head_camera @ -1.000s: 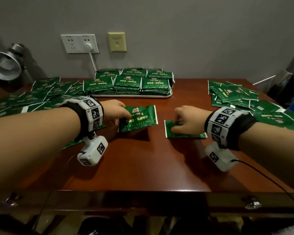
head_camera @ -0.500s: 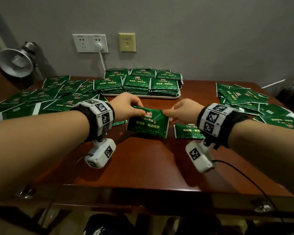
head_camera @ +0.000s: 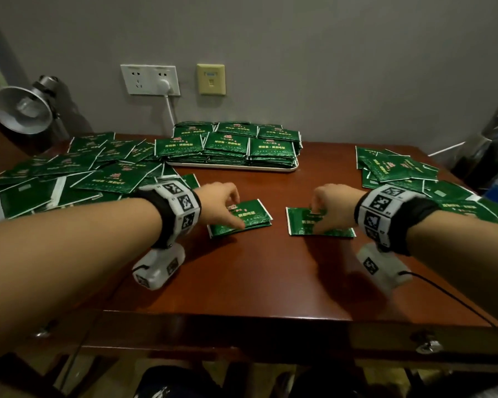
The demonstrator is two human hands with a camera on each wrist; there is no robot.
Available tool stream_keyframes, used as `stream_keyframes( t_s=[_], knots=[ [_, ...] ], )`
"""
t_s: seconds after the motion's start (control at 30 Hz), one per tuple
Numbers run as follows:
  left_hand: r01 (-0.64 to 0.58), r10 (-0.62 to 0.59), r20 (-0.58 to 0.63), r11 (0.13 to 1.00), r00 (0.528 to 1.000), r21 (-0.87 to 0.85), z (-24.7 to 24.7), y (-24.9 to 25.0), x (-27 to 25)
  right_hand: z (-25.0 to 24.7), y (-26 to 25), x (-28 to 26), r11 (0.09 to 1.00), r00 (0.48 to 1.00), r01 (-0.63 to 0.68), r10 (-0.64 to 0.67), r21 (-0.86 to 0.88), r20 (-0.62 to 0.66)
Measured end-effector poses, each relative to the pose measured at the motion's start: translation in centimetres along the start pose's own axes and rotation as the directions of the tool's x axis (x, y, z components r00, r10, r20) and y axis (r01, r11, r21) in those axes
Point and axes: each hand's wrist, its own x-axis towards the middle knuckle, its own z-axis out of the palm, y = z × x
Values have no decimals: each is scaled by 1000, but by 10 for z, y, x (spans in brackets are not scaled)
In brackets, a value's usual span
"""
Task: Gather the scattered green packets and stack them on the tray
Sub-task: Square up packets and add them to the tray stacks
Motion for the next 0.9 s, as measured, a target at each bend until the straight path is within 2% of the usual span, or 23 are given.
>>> stream_keyframes(
  t_s=[0.07,0.13,0.2,0.33,0.53,0.67,0.77,0.9],
  knots=[
    [-51,42,70,989,997,139,7,7,0,7,9,1,994,998,41,-36,-99,49],
    [-46,37,53,983,998,178,15,12,3,8,15,1,997,995,55,-50,-56,81],
    [-38,35,16,983,999,179,23,15,7,7,17,1,997,994,73,-70,-33,84],
    [-61,66,-34,987,997,147,25,16,14,8,13,4,983,989,145,-141,-112,43],
    [-104,108,-34,989,994,108,23,17,19,11,7,5,972,984,178,-170,-153,62],
    [-84,91,-71,992,993,92,14,11,24,7,4,10,964,977,208,-197,-167,84],
    [-76,90,-101,988,991,132,-3,0,30,-3,3,18,958,976,219,-218,-187,29],
    [-53,75,-174,991,982,123,-36,-26,38,-24,-5,41,960,959,266,-273,-93,-74]
  ],
)
